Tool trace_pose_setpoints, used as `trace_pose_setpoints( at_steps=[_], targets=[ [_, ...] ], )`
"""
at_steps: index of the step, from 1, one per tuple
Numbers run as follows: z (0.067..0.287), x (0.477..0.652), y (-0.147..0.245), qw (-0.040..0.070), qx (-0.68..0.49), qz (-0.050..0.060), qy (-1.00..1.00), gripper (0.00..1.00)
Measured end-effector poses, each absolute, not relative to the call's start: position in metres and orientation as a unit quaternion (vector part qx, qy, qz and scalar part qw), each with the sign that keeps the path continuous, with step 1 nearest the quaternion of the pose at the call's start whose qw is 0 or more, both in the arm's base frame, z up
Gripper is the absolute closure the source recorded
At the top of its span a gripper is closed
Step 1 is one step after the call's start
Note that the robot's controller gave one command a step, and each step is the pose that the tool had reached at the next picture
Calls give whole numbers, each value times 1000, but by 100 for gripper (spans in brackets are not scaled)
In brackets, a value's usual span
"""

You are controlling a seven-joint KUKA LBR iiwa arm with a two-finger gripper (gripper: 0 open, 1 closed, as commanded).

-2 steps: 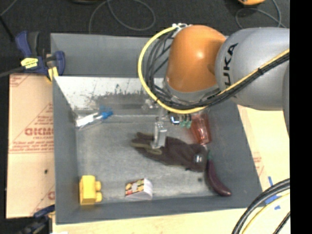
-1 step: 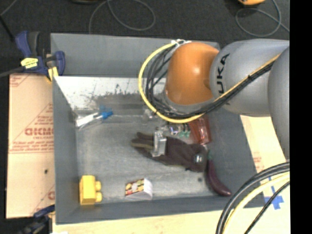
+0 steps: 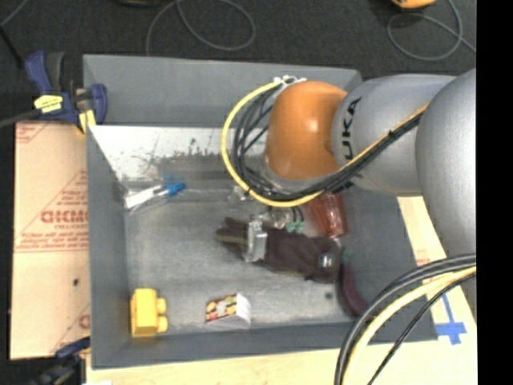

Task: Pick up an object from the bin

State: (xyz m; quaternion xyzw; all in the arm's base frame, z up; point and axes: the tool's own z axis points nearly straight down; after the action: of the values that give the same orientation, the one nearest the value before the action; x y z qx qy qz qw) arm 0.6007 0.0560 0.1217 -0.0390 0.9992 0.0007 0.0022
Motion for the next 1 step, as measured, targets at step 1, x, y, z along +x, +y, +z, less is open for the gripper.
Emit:
trace_pose_setpoints(
  at_steps=[1],
  targets=[
    [83,579,-3,6,-33,0,999,100]
  ],
)
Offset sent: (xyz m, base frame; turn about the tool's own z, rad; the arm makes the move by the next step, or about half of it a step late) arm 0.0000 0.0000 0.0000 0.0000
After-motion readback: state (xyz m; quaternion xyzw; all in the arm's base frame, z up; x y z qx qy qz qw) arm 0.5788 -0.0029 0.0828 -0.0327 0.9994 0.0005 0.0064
